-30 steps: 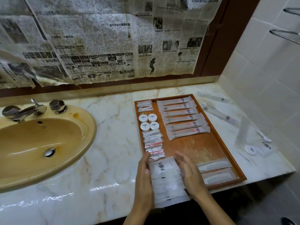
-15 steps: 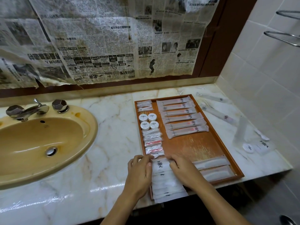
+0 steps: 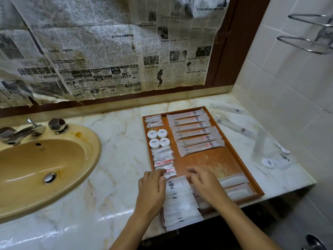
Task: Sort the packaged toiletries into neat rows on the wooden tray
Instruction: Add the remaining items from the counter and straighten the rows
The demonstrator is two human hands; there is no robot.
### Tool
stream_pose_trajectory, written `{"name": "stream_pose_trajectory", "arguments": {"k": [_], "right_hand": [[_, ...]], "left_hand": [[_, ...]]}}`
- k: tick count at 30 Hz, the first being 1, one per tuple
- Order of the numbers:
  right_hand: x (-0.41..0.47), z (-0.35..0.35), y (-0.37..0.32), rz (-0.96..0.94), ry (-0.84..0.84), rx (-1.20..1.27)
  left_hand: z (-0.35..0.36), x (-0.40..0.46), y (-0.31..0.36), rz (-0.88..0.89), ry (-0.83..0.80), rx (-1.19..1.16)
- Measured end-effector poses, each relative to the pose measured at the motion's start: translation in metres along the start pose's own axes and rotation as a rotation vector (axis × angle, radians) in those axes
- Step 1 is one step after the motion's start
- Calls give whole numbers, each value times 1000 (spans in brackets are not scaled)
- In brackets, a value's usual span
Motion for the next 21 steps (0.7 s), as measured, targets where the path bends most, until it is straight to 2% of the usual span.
{"name": "stream_pose_trajectory", "arguments": {"k": [10,21], "right_hand": [[-6,-80,35,75,204,93],[-19,-202,151,285,597,50]], "left_hand": [[29,59,69,122,-70,-72],[132,114,174,276,-230,37]]}}
Point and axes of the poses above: each hand's wrist, its own x-axis towards the middle knuckle, its own z-axis out of the palm, y = z × x, the point moved 5 cm from there along x, towards the middle knuckle, and after that the axes turned 1 degree about -y, right-handed, at the moved point
